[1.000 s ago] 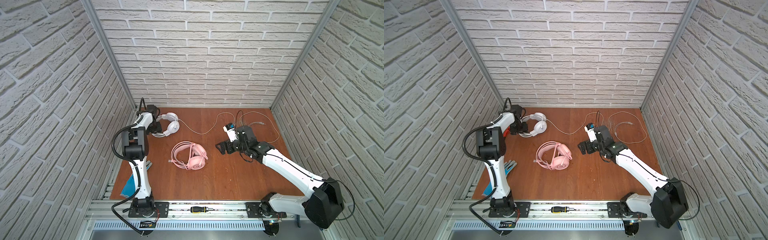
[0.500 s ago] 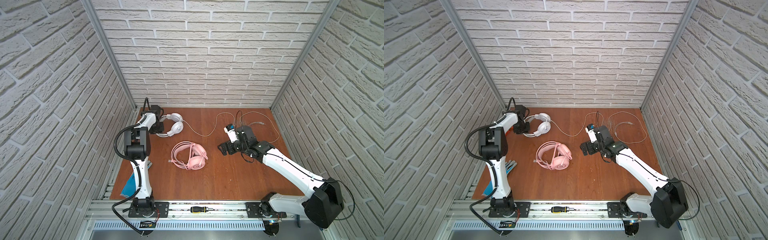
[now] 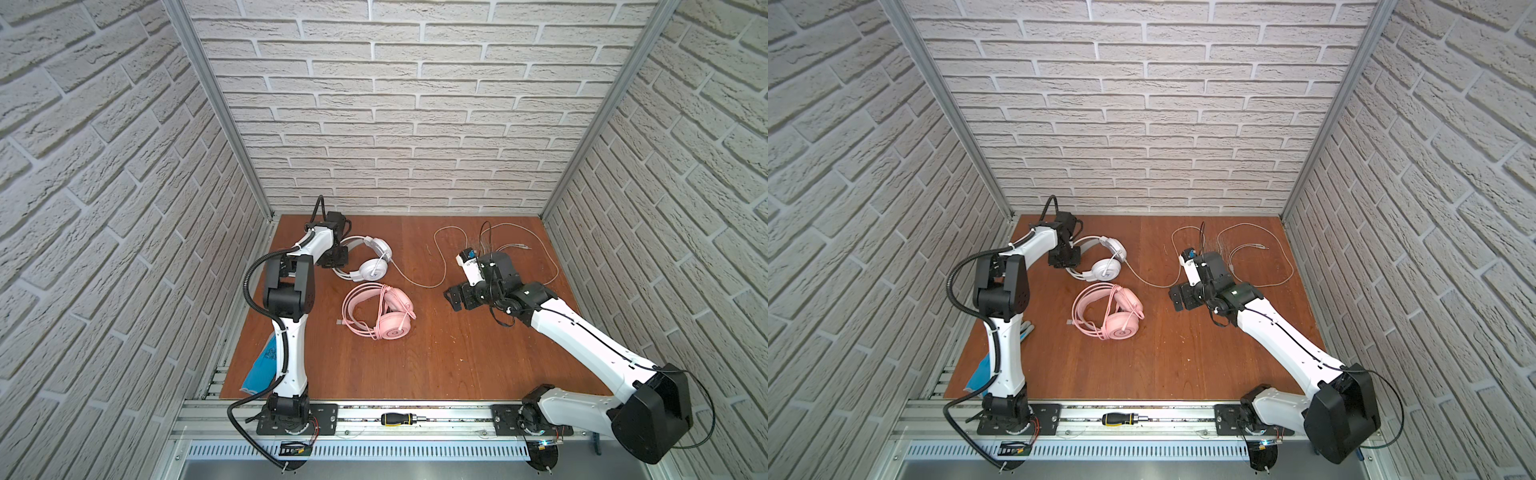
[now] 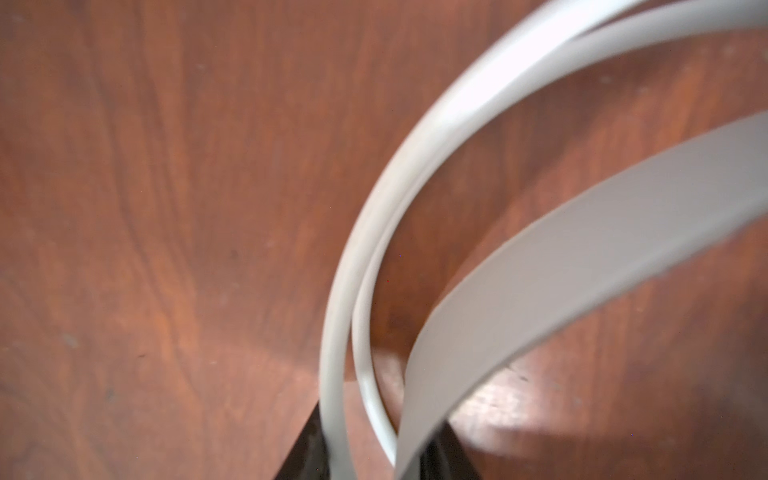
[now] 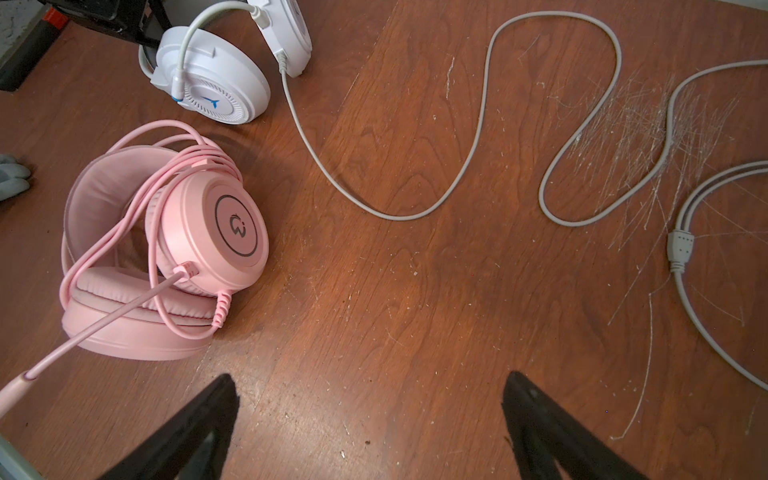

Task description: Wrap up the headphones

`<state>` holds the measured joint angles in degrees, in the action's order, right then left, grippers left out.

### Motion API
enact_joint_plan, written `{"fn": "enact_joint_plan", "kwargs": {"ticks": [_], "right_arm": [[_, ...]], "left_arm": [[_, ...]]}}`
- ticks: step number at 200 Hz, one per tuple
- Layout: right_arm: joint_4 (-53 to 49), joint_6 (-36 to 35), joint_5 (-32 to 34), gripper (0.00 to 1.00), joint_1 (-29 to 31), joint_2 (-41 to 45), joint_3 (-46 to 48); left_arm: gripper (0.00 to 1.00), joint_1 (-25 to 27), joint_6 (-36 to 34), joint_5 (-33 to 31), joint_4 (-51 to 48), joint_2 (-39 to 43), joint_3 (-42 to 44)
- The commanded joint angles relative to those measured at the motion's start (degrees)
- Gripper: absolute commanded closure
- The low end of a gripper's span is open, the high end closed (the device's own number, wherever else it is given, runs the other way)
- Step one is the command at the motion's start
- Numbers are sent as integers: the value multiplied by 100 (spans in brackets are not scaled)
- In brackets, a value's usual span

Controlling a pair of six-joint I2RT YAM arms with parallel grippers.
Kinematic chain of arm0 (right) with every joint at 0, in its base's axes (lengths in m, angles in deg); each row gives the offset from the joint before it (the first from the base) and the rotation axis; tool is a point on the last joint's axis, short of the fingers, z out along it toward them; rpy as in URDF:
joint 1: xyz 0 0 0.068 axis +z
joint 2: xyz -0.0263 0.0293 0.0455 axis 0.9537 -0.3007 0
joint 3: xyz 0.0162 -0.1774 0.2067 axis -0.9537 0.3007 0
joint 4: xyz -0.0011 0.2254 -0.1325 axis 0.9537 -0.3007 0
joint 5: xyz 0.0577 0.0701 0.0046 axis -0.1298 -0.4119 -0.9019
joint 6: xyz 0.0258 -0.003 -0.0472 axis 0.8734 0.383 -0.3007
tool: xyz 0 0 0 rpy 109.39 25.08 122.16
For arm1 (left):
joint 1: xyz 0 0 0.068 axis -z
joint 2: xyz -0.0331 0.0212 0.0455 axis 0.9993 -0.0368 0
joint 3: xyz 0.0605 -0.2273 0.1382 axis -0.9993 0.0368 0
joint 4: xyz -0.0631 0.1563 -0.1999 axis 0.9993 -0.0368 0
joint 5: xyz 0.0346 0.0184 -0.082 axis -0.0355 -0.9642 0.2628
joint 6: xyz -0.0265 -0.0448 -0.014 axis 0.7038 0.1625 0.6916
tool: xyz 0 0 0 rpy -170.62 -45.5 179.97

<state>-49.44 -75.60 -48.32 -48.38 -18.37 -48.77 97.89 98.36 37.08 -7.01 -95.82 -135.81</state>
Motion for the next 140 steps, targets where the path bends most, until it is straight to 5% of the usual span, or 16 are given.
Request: {"fn": "enact_joint_plan", "kwargs": {"ticks": [1, 140], "right_arm": [[-15, -73, 33, 0, -82, 181, -61], [238, -219, -725, 0, -289, 171, 18]], "left_arm": [[64, 105, 223, 248, -140, -215, -101], [19, 28, -6, -18, -784, 374, -797]]}}
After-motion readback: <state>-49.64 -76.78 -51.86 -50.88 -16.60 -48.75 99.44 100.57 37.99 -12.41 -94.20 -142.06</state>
